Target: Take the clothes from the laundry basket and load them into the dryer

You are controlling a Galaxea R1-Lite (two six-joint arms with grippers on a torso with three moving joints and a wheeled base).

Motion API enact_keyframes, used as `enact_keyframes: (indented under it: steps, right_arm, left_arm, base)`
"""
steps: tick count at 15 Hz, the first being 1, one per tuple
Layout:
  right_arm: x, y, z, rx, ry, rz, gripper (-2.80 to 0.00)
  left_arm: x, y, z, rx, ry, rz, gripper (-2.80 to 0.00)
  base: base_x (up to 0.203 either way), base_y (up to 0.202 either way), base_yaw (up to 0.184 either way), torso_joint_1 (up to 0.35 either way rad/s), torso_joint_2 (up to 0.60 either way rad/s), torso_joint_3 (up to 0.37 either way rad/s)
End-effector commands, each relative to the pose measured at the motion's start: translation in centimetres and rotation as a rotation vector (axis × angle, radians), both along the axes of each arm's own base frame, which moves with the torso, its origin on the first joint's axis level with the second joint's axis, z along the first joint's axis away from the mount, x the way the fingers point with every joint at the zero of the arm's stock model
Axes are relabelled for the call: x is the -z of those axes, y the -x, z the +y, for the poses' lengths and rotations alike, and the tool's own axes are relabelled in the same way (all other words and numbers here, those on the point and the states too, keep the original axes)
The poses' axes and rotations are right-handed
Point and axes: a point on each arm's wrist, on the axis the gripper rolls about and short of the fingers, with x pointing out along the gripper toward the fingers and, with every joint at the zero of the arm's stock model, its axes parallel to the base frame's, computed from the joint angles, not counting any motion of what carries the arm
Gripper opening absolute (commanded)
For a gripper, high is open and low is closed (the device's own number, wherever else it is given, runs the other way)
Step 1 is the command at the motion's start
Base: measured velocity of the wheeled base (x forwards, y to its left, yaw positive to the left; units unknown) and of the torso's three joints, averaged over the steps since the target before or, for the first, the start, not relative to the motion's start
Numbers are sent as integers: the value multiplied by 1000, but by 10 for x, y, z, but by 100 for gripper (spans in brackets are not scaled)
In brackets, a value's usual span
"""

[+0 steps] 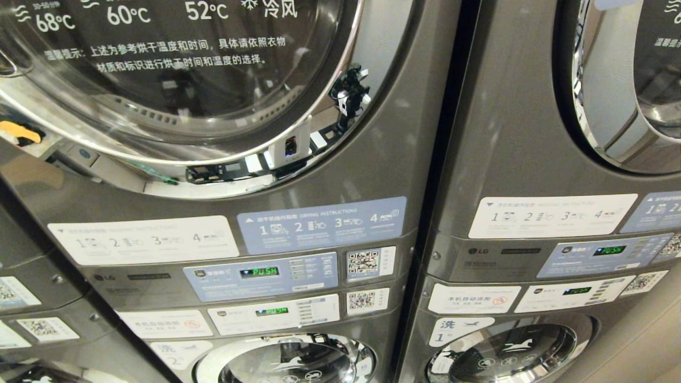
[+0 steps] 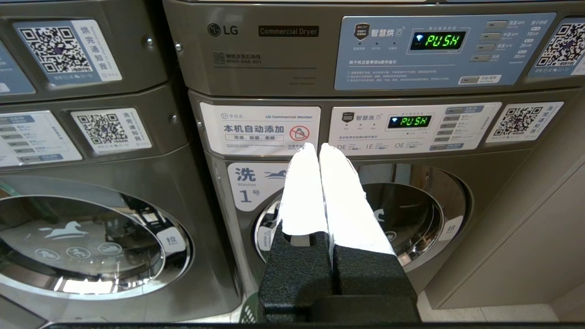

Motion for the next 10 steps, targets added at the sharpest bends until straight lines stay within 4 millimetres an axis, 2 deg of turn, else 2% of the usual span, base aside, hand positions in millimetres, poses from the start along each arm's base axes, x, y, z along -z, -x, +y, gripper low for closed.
enact_keyframes:
  steps: [1, 10]
  right_arm:
    - [0, 0, 0, -1, 0, 0, -280]
    - [0, 0, 0, 0, 0, 0, -280]
  left_arm:
    - [0, 0, 0, 0, 0, 1, -280]
    - [0, 0, 0, 0, 0, 1, -280]
  base:
    - [0, 0, 0, 0, 0, 0]
    - [0, 0, 0, 0, 0, 0]
